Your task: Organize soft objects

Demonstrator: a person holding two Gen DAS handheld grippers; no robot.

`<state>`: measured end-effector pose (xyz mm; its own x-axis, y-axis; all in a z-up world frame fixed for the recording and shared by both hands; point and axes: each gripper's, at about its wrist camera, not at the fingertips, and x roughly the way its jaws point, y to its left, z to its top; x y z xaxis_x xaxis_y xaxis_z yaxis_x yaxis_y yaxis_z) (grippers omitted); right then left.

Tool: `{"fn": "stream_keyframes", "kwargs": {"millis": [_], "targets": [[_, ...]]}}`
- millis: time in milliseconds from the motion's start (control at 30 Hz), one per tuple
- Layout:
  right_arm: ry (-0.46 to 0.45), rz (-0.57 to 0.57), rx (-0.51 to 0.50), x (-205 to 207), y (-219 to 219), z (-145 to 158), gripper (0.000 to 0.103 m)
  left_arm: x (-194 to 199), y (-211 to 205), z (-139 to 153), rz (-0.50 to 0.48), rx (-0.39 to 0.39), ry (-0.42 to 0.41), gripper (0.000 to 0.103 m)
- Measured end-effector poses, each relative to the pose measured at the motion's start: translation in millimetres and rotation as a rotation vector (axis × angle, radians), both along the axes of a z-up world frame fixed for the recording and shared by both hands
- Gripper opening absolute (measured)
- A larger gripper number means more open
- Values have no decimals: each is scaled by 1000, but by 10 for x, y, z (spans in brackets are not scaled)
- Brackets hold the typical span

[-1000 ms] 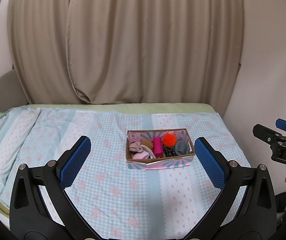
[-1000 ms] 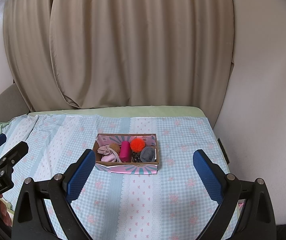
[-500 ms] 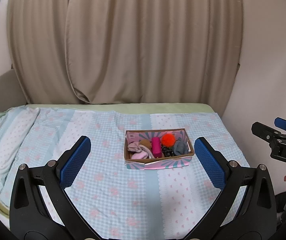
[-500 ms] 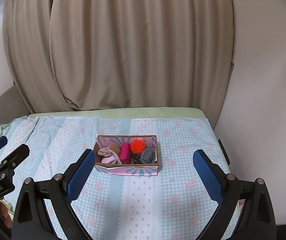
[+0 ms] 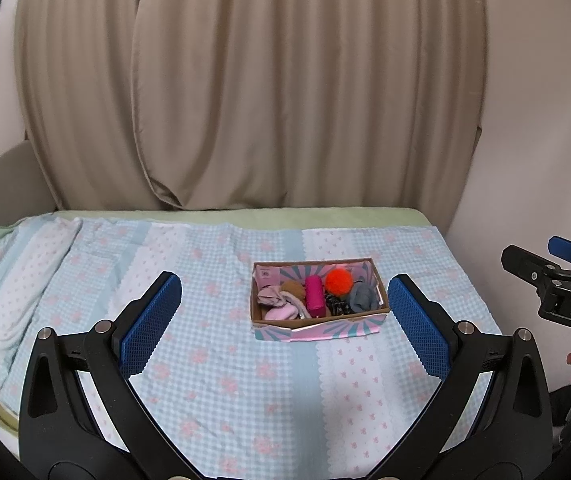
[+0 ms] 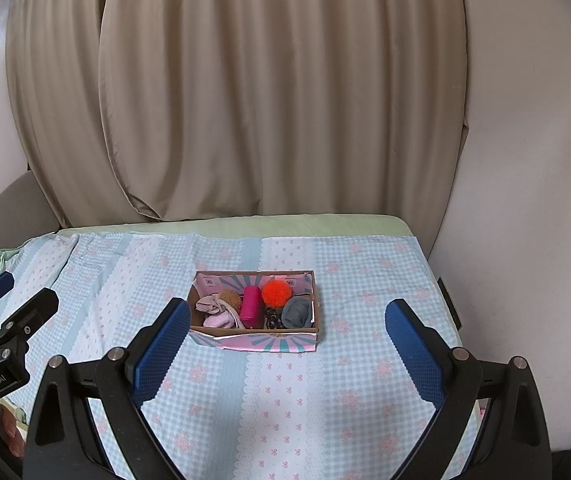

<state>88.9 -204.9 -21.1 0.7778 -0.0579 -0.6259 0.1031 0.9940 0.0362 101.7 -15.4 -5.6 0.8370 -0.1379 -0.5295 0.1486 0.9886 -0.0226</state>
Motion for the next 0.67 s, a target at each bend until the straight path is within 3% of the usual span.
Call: {"fn": "stream_keyframes", "kwargs": {"millis": [333,667], "targets": [[3,-3,2,15,25,-17,97,16,-104,2,-2,67,-30,103],[41,-20,13,122,69,-105,97,123,-153,-5,-33,34,-25,103]]}}
